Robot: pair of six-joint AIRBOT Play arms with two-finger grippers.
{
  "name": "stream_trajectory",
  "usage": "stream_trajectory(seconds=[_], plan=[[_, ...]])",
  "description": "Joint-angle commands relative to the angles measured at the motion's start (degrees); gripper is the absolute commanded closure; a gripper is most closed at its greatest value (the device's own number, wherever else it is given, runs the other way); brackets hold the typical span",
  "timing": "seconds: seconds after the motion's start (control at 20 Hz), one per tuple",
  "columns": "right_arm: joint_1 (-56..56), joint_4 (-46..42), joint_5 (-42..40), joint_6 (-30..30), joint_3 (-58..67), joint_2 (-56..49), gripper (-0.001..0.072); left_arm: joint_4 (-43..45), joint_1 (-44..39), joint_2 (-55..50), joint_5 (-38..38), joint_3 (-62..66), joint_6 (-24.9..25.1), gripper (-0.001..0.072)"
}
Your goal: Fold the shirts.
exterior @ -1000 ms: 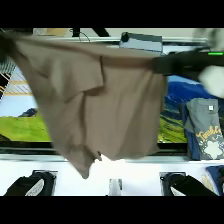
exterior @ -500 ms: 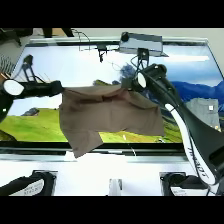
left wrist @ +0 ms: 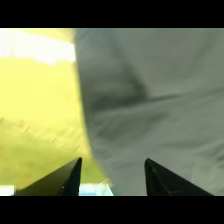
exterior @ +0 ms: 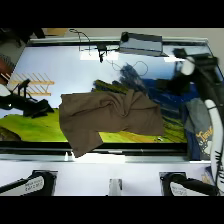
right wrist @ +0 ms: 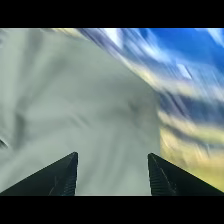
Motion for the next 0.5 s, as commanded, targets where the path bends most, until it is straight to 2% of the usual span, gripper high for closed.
stream_trajectory(seconds=[0.0,0.05,0.2,0.45], plan=[[-13.9,17.2,7.0,-7.7,-9.5,4.9,0.0187,-2.6,7.3,-0.2,-1.9,-10.5,4.1,0.0187],[-16.1,19.1,7.0,-9.1,-13.9,6.4,0.0155,-4.4,7.5,-0.2,0.7,-13.3,5.2,0.0186],[-19.0,19.3,7.0,-10.8,-22.6,9.0,0.0155,-8.4,6.4,-0.3,7.5,-18.2,6.2,0.0186],[-19.1,18.4,5.1,-12.0,-25.6,9.0,0.0155,-11.2,1.6,-2.7,13.2,-18.8,6.2,0.0186]])
